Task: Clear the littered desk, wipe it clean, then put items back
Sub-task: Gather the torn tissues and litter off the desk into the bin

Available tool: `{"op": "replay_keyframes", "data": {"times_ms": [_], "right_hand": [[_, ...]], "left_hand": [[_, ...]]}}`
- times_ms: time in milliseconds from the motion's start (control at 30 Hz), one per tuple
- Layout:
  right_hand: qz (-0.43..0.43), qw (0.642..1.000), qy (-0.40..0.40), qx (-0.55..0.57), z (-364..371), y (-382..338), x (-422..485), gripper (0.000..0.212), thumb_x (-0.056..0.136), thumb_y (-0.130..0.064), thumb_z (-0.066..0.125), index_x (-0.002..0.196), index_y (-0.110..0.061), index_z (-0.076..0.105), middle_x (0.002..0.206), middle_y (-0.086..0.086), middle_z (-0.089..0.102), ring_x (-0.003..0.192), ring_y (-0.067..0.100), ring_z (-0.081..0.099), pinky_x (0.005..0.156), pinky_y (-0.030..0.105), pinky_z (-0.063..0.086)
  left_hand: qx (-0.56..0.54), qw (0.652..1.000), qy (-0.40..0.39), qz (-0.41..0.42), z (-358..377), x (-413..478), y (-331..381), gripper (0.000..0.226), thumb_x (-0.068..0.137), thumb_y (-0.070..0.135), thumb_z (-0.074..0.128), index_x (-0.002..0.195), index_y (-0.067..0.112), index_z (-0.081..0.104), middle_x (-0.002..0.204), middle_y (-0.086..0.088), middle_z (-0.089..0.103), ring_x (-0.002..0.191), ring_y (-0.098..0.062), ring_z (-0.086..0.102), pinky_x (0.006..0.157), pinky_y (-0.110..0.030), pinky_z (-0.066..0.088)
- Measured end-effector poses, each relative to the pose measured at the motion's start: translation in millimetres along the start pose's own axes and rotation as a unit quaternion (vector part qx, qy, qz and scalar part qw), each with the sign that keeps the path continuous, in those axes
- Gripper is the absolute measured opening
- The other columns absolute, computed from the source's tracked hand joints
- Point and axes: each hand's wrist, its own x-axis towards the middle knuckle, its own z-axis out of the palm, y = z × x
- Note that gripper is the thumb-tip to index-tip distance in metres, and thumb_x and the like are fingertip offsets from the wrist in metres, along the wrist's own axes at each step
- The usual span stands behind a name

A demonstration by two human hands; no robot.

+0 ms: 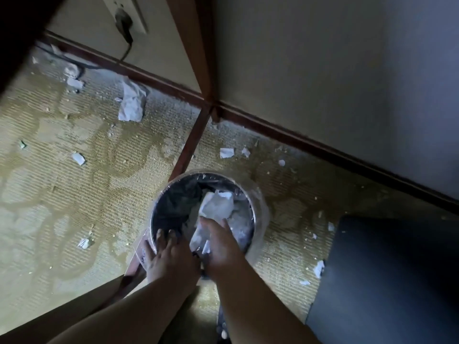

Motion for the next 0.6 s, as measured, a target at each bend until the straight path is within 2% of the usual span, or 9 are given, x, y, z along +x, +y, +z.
{"op": "replay_keyframes", "data": {"times_ms": [33, 100, 133, 167, 233, 300, 433, 500, 600], "right_hand": [[-0.011, 1.0, 0.014, -0.013, 3.7, -2.2, -20.4, 0.063, 0.074, -0.041, 0.071, 0.13, -0.04, 0.042, 0.12, 0.003, 0.055, 0.092, 0.021, 0.06, 0.068, 0.032, 0.05], [-0.037, 0.998, 0.031, -0.034, 6.4, -7.4, -62.8, 0.083, 0.061, -0.057, 0.07, 0.136, -0.043, 0.038, 0.138, 0.001, 0.047, 0.115, 0.025, 0.054, 0.091, 0.042, 0.049], [-0.06, 0.995, 0.039, -0.063, 5.4, -11.8, -84.5, 0.085, 0.064, -0.057, 0.068, 0.14, -0.042, 0.034, 0.144, -0.001, 0.042, 0.124, 0.024, 0.048, 0.1, 0.042, 0.043], [-0.097, 0.987, 0.052, -0.113, 6.1, -19.3, -110.3, 0.079, 0.074, -0.052, 0.066, 0.143, -0.04, 0.031, 0.148, -0.002, 0.037, 0.13, 0.022, 0.043, 0.103, 0.038, 0.038], [-0.206, 0.949, 0.077, -0.226, 1.6, -36.3, -161.1, 0.065, 0.088, -0.038, 0.06, 0.145, -0.034, 0.031, 0.149, -0.005, 0.035, 0.134, 0.017, 0.039, 0.104, 0.031, 0.035], [-0.294, 0.901, 0.105, -0.3, -0.5, -56.4, -212.0, 0.058, 0.089, -0.032, 0.059, 0.142, -0.027, 0.037, 0.146, -0.003, 0.041, 0.132, 0.015, 0.041, 0.107, 0.031, 0.035], [-0.356, 0.85, 0.156, -0.354, 16.0, -94.8, -321.2, 0.056, 0.088, -0.032, 0.059, 0.141, -0.02, 0.041, 0.143, 0.002, 0.045, 0.131, 0.021, 0.043, 0.105, 0.03, 0.033], [-0.403, 0.809, 0.162, -0.395, 31.9, -102.5, -373.0, 0.054, 0.089, -0.032, 0.058, 0.139, -0.019, 0.043, 0.141, 0.003, 0.047, 0.13, 0.021, 0.043, 0.104, 0.03, 0.033], [-0.457, 0.753, 0.169, -0.441, 64.7, -100.0, -443.1, 0.056, 0.091, -0.044, 0.054, 0.14, -0.021, 0.041, 0.141, 0.004, 0.048, 0.13, 0.022, 0.043, 0.106, 0.034, 0.036]], "left_hand": [[-0.003, 1.0, 0.01, -0.01, -13.8, -13.3, 0.8, 0.059, 0.093, 0.042, 0.039, 0.145, 0.02, 0.023, 0.158, -0.002, 0.01, 0.146, -0.024, -0.004, 0.114, -0.052, -0.008], [0.011, 0.999, 0.031, -0.011, -43.2, -41.1, 0.6, 0.055, 0.093, 0.044, 0.038, 0.143, 0.023, 0.027, 0.157, -0.002, 0.012, 0.146, -0.023, 0.0, 0.114, -0.053, -0.001], [0.024, 0.999, 0.047, -0.002, -59.9, -54.7, 0.7, 0.055, 0.093, 0.046, 0.038, 0.142, 0.023, 0.027, 0.156, -0.002, 0.014, 0.146, -0.023, 0.003, 0.114, -0.052, 0.003], [0.032, 0.997, 0.072, 0.01, -78.9, -68.6, 1.5, 0.055, 0.093, 0.047, 0.039, 0.142, 0.023, 0.028, 0.155, -0.001, 0.017, 0.145, -0.022, 0.006, 0.114, -0.051, 0.007], [0.035, 0.991, 0.121, 0.036, -120.7, -97.9, 5.8, 0.055, 0.094, 0.042, 0.041, 0.143, 0.021, 0.025, 0.155, 0.0, 0.018, 0.145, -0.022, 0.006, 0.114, -0.051, 0.01], [0.027, 0.982, 0.172, 0.073, -167.0, -132.8, 11.4, 0.057, 0.095, 0.034, 0.041, 0.146, 0.02, 0.019, 0.157, -0.001, 0.012, 0.146, -0.023, -0.001, 0.114, -0.053, 0.008], [-0.019, 0.957, 0.268, 0.112, -255.2, -214.3, 0.4, 0.057, 0.092, 0.029, 0.043, 0.144, 0.023, 0.022, 0.152, 0.005, 0.022, 0.145, -0.021, 0.002, 0.114, -0.051, 0.005], [-0.041, 0.943, 0.301, 0.133, -292.3, -257.2, -18.1, 0.058, 0.092, 0.032, 0.042, 0.146, 0.024, 0.022, 0.152, 0.007, 0.023, 0.145, -0.019, 0.002, 0.115, -0.048, 0.004], [-0.046, 0.923, 0.346, 0.161, -339.1, -314.3, -59.9, 0.058, 0.093, 0.032, 0.041, 0.147, 0.028, 0.021, 0.154, 0.01, 0.019, 0.146, -0.016, -0.002, 0.116, -0.046, 0.0]]}}
